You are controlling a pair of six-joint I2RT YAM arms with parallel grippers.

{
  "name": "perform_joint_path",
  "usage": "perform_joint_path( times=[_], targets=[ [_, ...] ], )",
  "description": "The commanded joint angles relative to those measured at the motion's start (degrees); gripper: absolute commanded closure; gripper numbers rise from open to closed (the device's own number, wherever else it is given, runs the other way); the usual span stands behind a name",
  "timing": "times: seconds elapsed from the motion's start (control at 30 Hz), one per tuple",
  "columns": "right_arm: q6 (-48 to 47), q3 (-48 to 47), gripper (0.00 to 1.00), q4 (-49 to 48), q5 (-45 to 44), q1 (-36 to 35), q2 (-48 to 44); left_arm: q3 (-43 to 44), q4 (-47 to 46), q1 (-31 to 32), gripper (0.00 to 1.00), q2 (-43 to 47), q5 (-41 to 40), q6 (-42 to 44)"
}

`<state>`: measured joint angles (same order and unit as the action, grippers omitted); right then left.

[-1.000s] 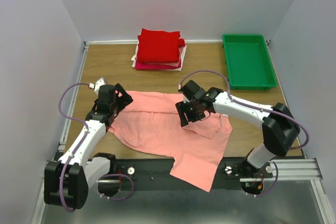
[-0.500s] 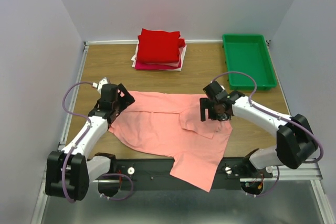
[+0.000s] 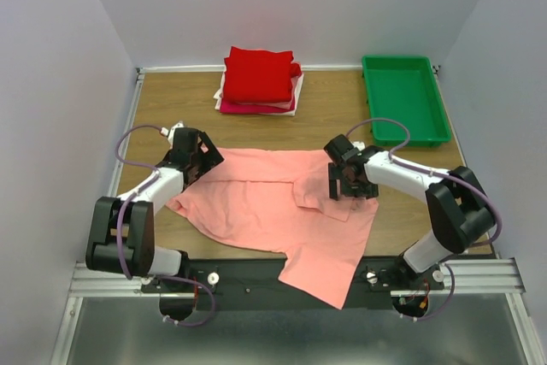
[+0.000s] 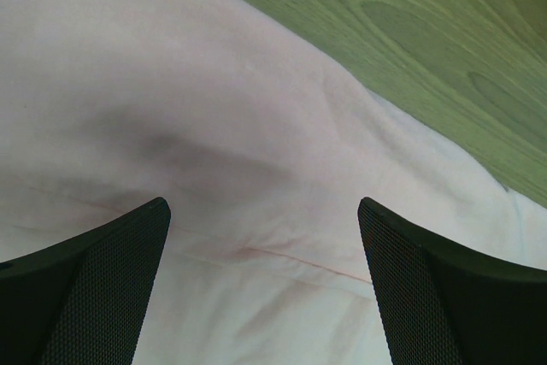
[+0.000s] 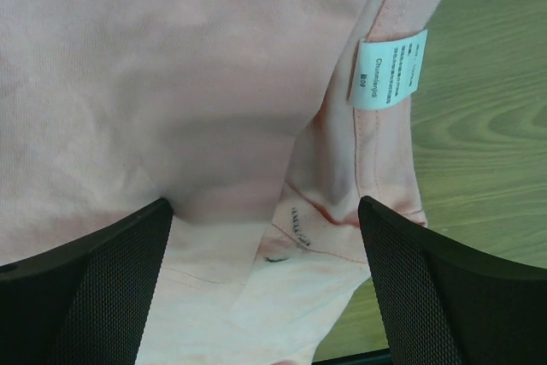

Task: Fold and stack the t-shirts
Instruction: Fold the tshirt

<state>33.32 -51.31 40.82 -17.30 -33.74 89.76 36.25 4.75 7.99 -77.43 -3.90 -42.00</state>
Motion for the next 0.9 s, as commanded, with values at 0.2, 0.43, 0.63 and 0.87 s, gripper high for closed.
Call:
perform_joint_path(
  times=[0.2,0.43,0.63,0.87],
  targets=[
    [1.5,-3.8,0.04,-2.1,-7.1,1.5,8.4,8.0,2.8,-1.3,0.02,-10.6,-6.7,0.6],
    [1.8,-5.0,0.04,-3.8,-5.4,1.6,9.2,15.7,6.2,-1.6,0.06,-20.9,-9.4,1.3],
    [0.4,-6.9,0.04,-5.2,-6.0,2.7,10.5,25.0,9.0,-1.8,0.06,-27.6,-10.8,2.2],
    [-2.0,-12.0,0.04,-6.9,-4.1,6.5,15.4,32.4,11.4,-2.9,0.06,-33.1,-11.7,3.6]
  ],
)
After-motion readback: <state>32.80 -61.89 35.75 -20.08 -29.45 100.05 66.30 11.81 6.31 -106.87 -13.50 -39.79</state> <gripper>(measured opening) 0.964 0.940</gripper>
